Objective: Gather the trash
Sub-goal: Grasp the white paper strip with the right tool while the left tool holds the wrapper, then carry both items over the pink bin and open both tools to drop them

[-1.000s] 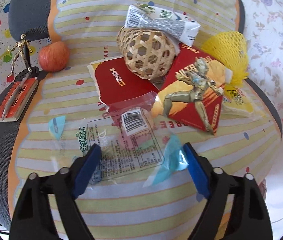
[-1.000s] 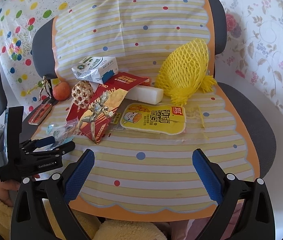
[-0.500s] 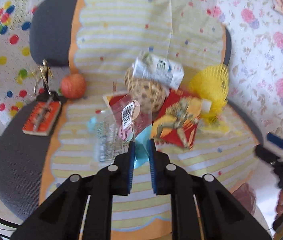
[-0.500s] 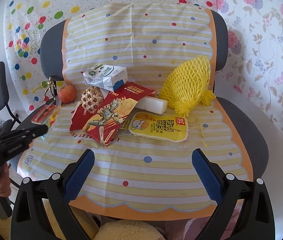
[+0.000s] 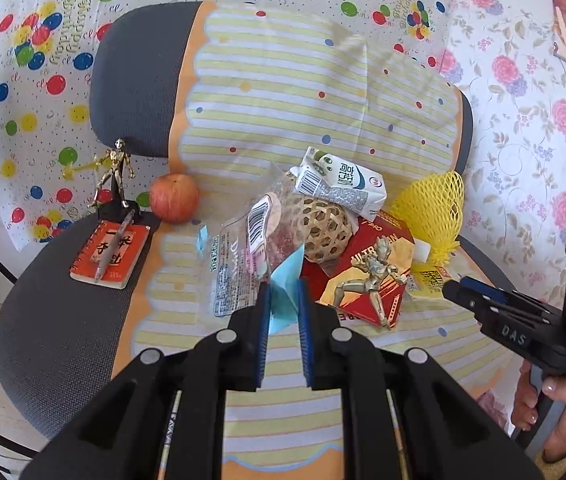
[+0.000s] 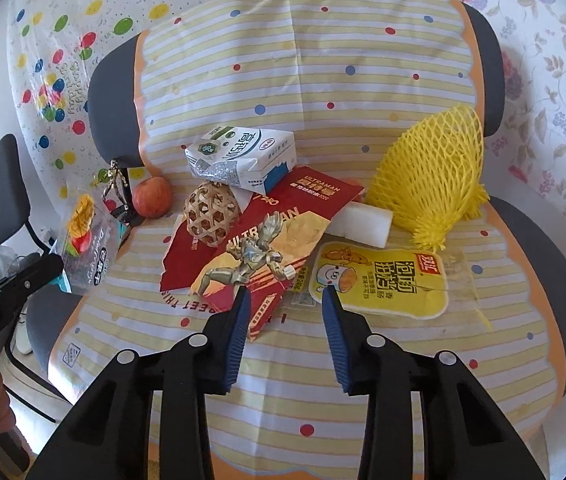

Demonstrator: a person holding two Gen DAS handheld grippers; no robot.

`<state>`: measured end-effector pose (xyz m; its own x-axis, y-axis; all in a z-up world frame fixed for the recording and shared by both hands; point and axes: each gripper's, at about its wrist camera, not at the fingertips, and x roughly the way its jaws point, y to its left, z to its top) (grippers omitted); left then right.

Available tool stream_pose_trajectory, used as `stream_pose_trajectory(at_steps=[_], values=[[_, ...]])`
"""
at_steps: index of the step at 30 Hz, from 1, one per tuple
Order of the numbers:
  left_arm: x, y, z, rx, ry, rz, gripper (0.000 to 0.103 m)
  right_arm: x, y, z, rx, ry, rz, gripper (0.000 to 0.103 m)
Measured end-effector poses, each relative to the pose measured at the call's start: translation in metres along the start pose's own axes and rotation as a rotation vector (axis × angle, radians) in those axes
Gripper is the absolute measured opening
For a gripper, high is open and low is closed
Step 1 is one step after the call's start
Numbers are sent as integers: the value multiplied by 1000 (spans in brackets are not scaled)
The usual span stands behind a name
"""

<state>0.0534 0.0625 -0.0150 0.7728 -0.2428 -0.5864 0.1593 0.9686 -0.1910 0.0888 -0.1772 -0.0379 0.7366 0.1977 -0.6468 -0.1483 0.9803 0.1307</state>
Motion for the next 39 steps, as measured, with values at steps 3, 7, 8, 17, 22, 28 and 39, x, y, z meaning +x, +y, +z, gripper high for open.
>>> stream_pose_trajectory(at_steps=[3,7,8,17,22,28,39], values=[[6,2,-1,2,5,0,11,18,-6,6,17,18,1,34],[14,2,0,3,8,6,11,44,-17,11,70,61,31,37],[15,2,1,4,8,7,11,50,-20,12,83,72,40,37],[24,2,3,9,19,23,11,88,-20,16,121,110,82,53],[21,1,5,16,14,35,11,75,-13,27,91,51,62,27],[8,-3,7,20,-12,45,11,42,-2,47,43,-33,82,8],[-45,-17,9,47,-90,44,11,-31,9,51,-28,-104,127,1]])
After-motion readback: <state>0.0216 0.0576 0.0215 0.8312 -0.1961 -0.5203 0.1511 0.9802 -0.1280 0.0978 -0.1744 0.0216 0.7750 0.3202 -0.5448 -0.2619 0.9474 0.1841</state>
